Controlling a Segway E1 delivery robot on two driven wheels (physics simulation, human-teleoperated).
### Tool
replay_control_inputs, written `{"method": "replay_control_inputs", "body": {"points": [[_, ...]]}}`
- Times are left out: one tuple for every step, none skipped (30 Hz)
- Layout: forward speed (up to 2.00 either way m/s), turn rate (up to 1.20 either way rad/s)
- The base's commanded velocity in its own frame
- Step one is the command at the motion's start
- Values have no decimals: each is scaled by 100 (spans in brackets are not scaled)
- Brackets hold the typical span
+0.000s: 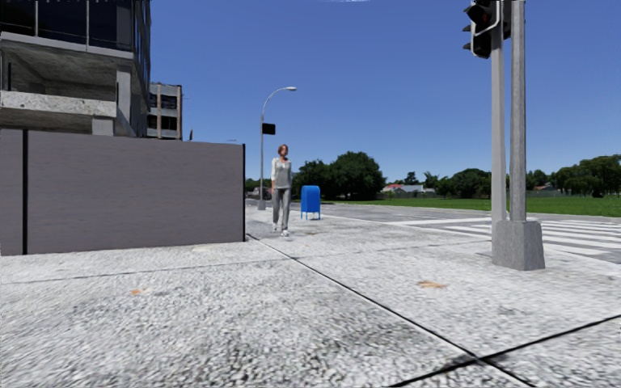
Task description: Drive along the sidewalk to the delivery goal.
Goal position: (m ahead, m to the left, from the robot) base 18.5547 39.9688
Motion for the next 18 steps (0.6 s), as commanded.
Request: {"method": "replay_control_inputs", "body": {"points": [[200, -63], [200, -63], [200, -63], [200, -63], [200, -63], [200, -63], [200, -63], [200, -63], [200, -63], [200, -63], [200, -63], [200, -63], [200, -63], [200, -63], [200, -63], [200, -63], [200, -58], [200, -28]]}}
